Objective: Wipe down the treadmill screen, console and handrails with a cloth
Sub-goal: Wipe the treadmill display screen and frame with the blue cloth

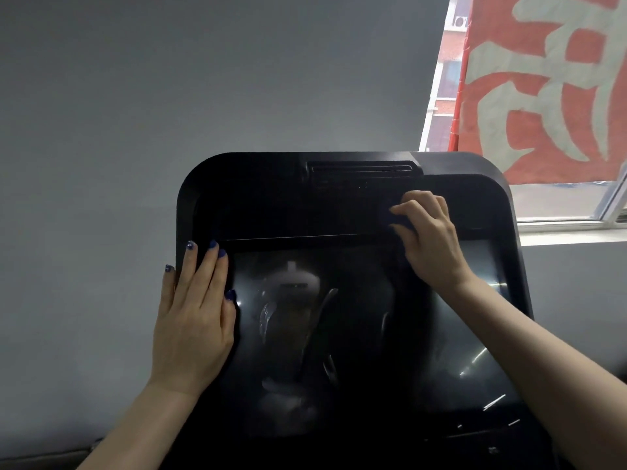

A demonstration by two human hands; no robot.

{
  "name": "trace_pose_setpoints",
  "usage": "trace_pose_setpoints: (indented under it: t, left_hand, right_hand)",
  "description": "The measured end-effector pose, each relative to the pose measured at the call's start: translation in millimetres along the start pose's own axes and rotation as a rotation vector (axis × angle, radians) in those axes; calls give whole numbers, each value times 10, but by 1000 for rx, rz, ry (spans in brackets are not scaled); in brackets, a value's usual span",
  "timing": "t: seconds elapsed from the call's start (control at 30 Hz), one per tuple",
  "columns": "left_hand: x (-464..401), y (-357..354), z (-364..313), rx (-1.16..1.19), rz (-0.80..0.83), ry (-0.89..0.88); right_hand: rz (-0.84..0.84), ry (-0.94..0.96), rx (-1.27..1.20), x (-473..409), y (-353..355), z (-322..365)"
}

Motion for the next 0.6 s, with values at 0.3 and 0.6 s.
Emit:
trace_pose_setpoints:
  t: [0.3, 0.6]
  left_hand:
    - [-393, -74, -820, 91, 61, -213]
    - [-665, -425, -1282, 113, 132, -209]
  right_hand:
    - [-13, -6, -25, 15, -21, -29]
    - [-14, 31, -61, 20, -15, -53]
Point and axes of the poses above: each hand's wrist, its own x-axis away from the middle knuckle, its own y-axis out of the back of the hand, z = x × y, the point moved 3 cm from there along -x, towards the middle knuckle, and after that the axes turned 4 degrees about z, right-handed, at the moved point
